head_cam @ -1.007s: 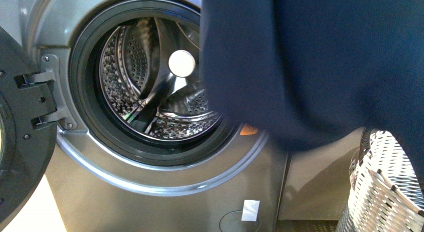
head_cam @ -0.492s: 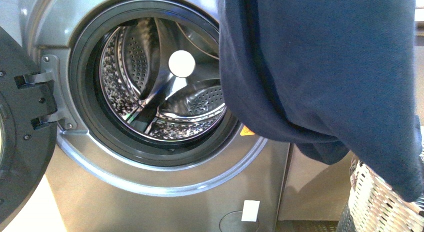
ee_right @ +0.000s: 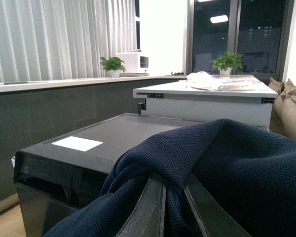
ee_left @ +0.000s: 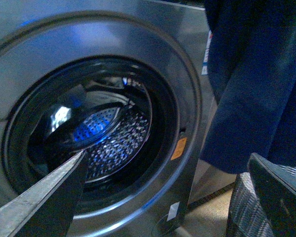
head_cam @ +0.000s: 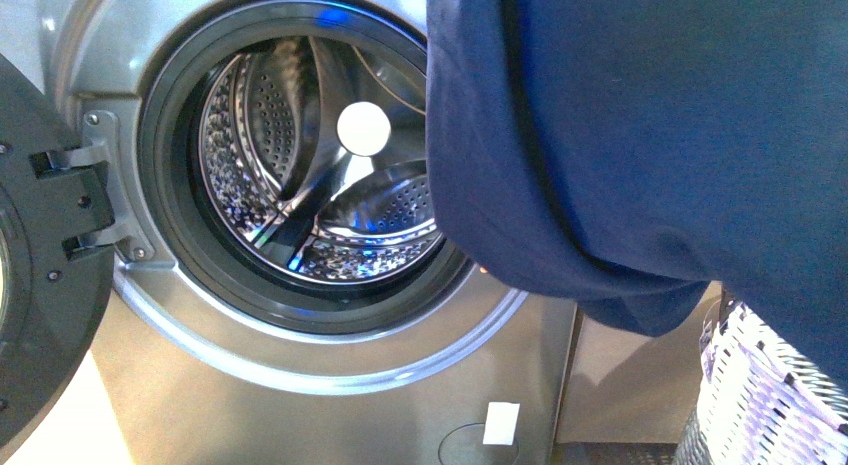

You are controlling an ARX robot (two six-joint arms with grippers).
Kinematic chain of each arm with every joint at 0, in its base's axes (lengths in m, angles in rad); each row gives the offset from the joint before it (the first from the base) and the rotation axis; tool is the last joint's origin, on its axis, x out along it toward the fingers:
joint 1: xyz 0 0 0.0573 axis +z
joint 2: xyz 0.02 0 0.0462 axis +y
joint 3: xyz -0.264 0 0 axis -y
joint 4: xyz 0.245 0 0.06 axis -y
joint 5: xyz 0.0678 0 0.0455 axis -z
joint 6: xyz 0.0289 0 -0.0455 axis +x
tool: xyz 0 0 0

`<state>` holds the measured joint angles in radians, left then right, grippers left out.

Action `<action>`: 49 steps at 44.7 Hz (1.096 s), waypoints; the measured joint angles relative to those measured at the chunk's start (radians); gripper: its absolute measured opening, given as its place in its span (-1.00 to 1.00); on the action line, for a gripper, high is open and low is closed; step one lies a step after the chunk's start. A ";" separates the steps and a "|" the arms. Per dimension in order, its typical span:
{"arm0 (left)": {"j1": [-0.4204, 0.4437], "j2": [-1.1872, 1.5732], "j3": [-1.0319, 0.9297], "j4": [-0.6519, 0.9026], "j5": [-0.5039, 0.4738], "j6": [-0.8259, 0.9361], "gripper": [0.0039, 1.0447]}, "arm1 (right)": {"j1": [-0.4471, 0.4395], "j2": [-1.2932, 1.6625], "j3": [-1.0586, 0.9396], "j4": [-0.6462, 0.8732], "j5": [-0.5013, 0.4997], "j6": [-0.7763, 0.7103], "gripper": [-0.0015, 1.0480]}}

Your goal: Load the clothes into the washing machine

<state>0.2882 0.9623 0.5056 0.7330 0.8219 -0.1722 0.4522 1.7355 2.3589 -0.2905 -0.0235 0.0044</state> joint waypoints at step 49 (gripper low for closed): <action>-0.684 0.470 0.592 -0.132 -0.253 -0.095 0.88 | 0.000 0.000 0.000 0.000 0.000 0.000 -0.90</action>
<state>-0.3958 1.4326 1.0977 0.6014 0.5694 -0.2672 0.4522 1.7351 2.3589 -0.2905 -0.0235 0.0044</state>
